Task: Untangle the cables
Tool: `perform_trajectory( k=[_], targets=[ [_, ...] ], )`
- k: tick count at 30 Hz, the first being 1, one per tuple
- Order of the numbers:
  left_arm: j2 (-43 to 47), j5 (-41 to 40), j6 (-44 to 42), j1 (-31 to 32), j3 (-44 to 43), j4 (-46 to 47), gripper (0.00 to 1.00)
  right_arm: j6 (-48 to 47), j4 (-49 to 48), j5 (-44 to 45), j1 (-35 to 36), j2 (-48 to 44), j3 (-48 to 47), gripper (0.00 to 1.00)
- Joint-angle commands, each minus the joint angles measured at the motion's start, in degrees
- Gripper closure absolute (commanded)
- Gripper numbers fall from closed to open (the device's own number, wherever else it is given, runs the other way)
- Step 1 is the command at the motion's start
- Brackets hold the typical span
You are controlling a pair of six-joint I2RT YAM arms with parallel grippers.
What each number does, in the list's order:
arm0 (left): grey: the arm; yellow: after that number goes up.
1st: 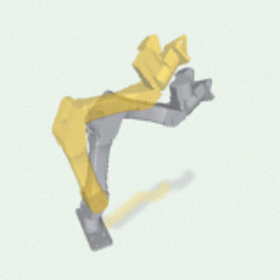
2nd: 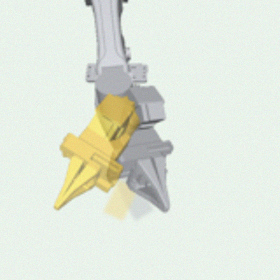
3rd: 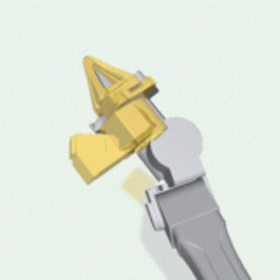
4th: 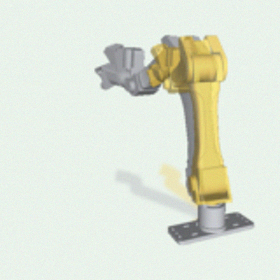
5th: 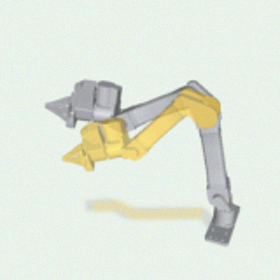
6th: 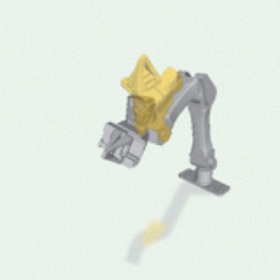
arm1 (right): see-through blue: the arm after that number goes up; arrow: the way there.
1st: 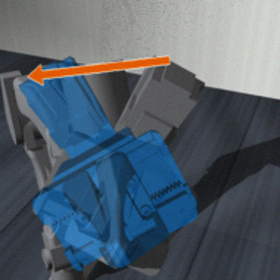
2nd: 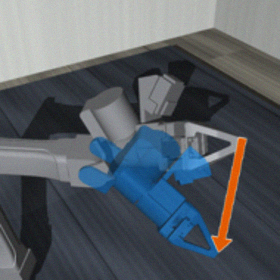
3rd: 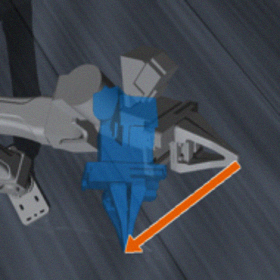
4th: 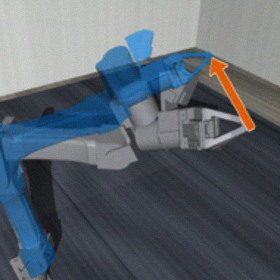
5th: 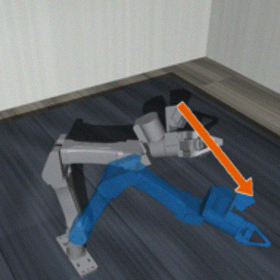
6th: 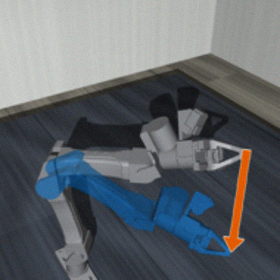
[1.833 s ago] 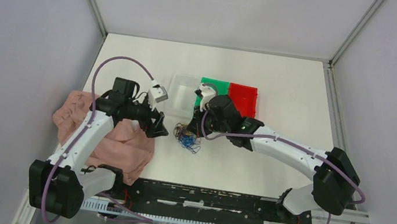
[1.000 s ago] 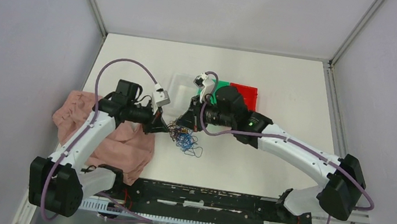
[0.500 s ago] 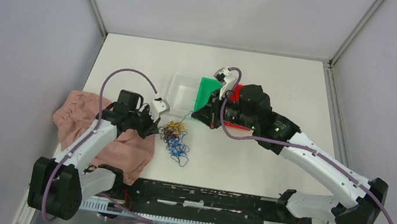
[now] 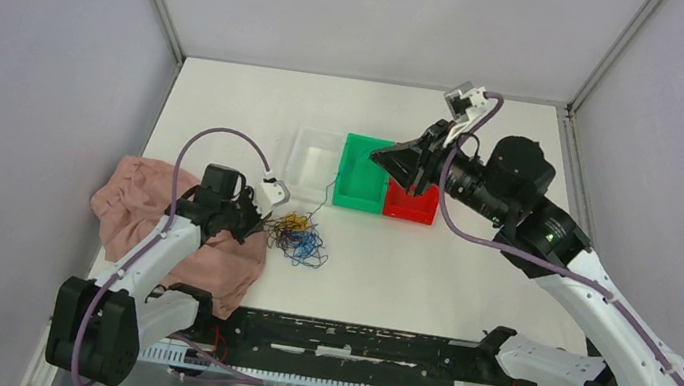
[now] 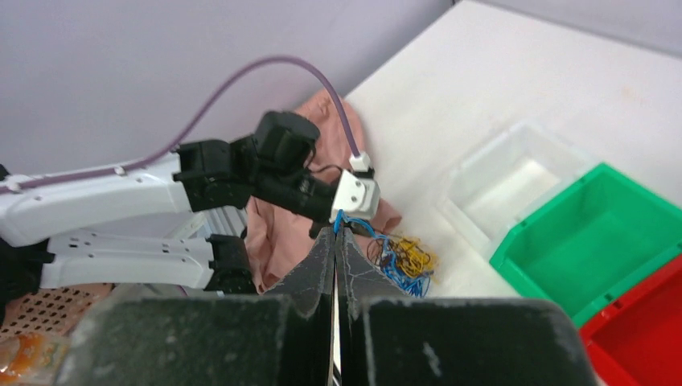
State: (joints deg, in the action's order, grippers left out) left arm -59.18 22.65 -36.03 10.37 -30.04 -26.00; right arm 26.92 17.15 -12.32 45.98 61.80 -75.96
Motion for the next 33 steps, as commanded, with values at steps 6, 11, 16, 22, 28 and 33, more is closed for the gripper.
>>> perform_trajectory(
  k=[6,11,16,22,28,33],
  targets=[
    [2.14,-2.03,-2.38,0.2,-0.23,3.44,0.97,2.32,-3.99,0.42,-3.27,-1.81,-10.78,1.0],
    [2.09,-2.71,-3.28,0.73,1.22,3.75,0.97,2.75,-2.14,-0.76,-4.42,-0.14,-18.69,1.0],
    [2.3,-3.03,-3.41,0.91,1.47,3.99,0.97,0.69,1.63,1.5,-5.21,1.33,-26.79,1.0],
    [2.05,-5.32,-5.62,1.15,3.0,5.05,0.97,-1.63,5.57,4.12,-5.4,2.19,-34.22,1.0],
    [2.19,-7.18,-7.36,1.49,5.09,6.92,0.97,-4.85,8.55,10.81,-5.41,2.1,-40.7,1.0],
    [1.2,-8.59,-7.72,1.77,5.6,8.32,0.97,-8.29,13.66,17.23,-5.41,3.88,-46.91,1.0]
  ],
)
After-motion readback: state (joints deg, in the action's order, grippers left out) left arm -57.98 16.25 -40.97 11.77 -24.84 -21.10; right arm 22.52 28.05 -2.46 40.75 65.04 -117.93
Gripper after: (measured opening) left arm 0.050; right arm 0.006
